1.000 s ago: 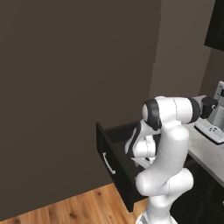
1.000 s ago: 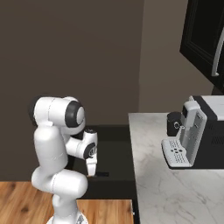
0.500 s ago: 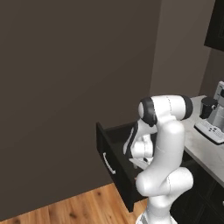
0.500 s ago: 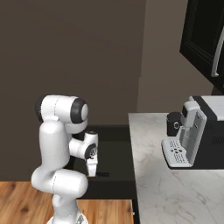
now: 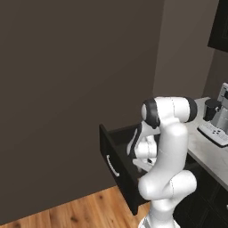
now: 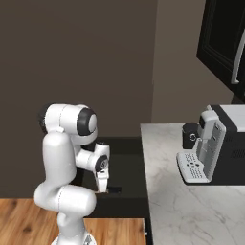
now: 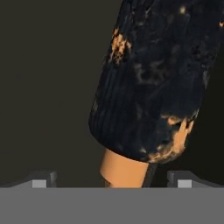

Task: Restock the sink supplies by placing the sponge and soap dispenser on the counter and next to the sink. Make sure the soap dispenser is upright.

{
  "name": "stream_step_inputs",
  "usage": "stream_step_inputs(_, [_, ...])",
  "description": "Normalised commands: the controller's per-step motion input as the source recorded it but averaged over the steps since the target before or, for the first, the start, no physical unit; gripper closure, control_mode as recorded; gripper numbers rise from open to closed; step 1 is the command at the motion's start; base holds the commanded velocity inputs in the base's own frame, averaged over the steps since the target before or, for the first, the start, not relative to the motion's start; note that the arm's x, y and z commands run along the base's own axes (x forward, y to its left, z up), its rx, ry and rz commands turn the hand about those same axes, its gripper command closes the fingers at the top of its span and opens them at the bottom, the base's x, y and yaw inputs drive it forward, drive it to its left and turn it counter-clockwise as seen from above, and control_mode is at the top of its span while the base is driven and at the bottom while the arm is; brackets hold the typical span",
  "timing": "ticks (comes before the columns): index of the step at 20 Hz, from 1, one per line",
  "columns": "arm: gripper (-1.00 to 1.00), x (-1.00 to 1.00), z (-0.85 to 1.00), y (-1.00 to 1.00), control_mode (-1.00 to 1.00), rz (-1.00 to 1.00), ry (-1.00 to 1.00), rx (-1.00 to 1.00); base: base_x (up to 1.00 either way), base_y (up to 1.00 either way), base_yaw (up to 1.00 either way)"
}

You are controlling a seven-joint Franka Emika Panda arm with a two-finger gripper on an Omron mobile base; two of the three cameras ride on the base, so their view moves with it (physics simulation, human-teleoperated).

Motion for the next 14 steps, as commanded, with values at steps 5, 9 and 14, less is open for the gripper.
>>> stream_step_inputs(5, [-1.0, -0.18, -0.25, 0.0, -1.0, 0.0, -0.03, 0.0, 0.0, 0.0, 0.0])
stream_step_inputs(9, [-1.0, 0.13, -0.12, 0.0, -1.0, 0.0, -0.09, 0.0, 0.0, 0.0, 0.0])
stream_step_inputs(14, [-1.0, 0.17, -0.16, 0.0, -1.0, -0.01, -0.09, 0.0, 0.0, 0.0, 0.0])
